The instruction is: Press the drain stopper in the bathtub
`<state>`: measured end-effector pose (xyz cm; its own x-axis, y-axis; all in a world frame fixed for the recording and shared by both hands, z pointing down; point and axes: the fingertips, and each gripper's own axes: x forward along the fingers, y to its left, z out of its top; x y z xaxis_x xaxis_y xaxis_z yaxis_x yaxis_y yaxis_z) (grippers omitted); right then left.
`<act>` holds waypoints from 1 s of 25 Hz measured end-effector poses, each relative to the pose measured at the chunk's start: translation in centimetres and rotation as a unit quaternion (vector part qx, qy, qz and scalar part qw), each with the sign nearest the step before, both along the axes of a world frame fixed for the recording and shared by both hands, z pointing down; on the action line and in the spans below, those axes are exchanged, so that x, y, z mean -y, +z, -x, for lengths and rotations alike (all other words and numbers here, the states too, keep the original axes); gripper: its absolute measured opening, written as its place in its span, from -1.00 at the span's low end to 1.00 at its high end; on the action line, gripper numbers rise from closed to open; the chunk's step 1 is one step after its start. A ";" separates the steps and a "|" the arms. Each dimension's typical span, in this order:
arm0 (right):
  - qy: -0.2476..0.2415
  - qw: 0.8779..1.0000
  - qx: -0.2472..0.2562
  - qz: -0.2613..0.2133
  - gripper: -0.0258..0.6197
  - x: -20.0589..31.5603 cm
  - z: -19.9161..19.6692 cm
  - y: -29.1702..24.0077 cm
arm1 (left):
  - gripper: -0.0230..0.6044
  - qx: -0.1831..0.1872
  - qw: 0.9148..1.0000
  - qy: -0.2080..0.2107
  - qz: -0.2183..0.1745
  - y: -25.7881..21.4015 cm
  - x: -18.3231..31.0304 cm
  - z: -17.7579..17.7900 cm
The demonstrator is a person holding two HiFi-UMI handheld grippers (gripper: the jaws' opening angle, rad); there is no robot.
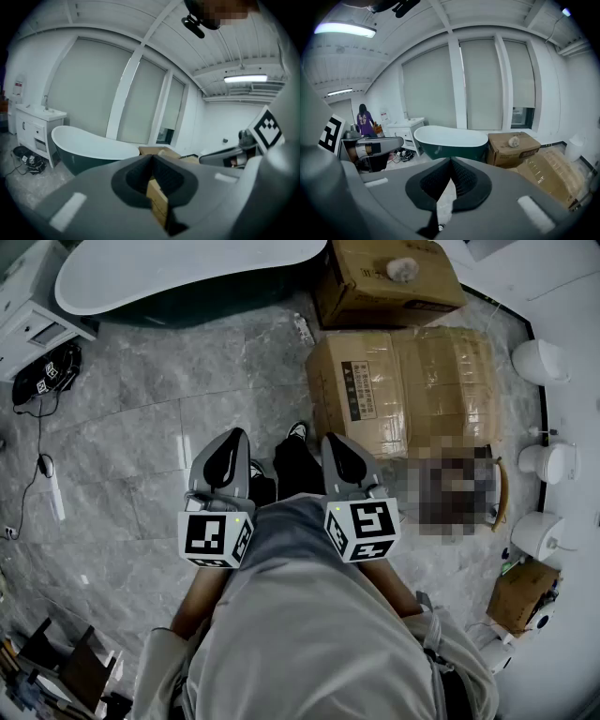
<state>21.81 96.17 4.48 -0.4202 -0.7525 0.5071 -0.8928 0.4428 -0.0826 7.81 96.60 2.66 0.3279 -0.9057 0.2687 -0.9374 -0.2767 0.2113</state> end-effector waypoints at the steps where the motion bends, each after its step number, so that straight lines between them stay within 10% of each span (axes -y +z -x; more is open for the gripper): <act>1: -0.001 1.000 0.003 0.002 -0.96 0.3 -0.1 0.1 | -0.93 0.000 1.000 0.000 0.001 0.0 0.4 -0.2; 25: -0.038 0.993 0.103 0.037 -0.97 24.2 -6.3 1.7 | -0.93 0.056 0.998 -0.009 0.002 -1.0 23.2 -7.5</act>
